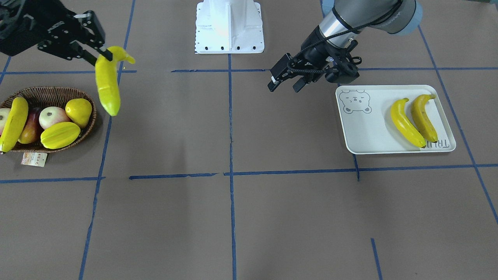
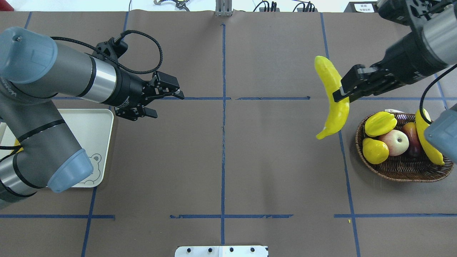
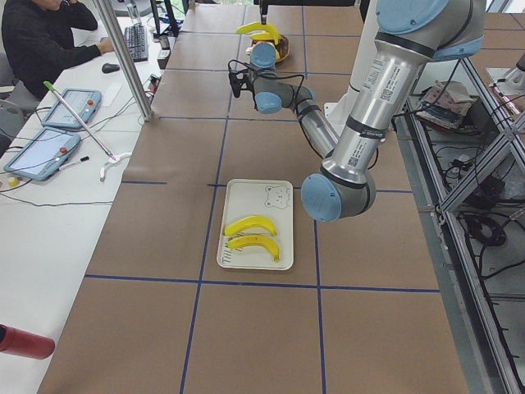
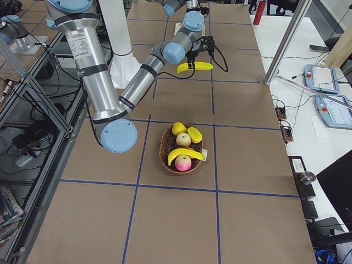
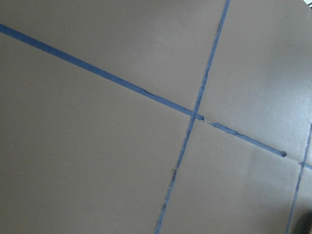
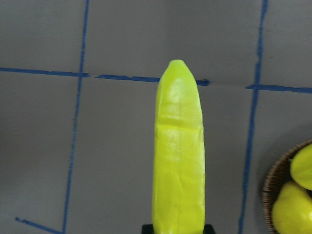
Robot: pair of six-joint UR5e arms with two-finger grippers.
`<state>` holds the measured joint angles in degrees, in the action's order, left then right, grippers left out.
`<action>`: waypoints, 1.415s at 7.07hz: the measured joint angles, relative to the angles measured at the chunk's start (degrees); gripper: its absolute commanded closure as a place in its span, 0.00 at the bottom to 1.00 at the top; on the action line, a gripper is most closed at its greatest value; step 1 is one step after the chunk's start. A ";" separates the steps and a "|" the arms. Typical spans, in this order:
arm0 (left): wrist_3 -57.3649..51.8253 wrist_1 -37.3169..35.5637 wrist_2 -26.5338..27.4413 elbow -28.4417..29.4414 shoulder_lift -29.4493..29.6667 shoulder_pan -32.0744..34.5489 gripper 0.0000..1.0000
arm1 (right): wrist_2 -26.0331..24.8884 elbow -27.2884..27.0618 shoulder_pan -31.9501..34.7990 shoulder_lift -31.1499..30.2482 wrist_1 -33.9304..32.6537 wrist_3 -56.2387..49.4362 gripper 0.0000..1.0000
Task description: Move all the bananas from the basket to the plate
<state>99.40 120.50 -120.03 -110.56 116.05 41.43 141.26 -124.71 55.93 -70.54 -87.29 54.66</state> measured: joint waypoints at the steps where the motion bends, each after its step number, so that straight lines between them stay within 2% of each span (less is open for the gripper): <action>1: 3.81 5.44 0.03 0.14 0.33 -0.47 0.01 | -2.27 0.63 -4.21 1.23 7.16 7.48 1.00; 3: 8.70 11.00 0.05 -0.08 0.55 -1.48 0.01 | -11.88 0.81 -14.19 2.36 16.15 16.81 1.00; 6: 11.47 11.91 0.12 -0.22 2.17 -3.57 0.01 | -27.50 0.86 -27.78 6.18 17.91 20.63 1.00; 8: 12.28 11.94 1.61 -0.25 2.99 -5.41 0.01 | -31.07 0.94 -30.65 7.73 17.69 21.21 1.00; 10: 12.31 11.95 3.68 -0.13 3.15 -7.78 0.03 | -31.68 1.02 -31.09 8.99 17.54 21.35 1.00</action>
<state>111.71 132.45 -116.35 -110.69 119.19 33.65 109.57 -123.69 24.84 -61.55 -69.74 76.01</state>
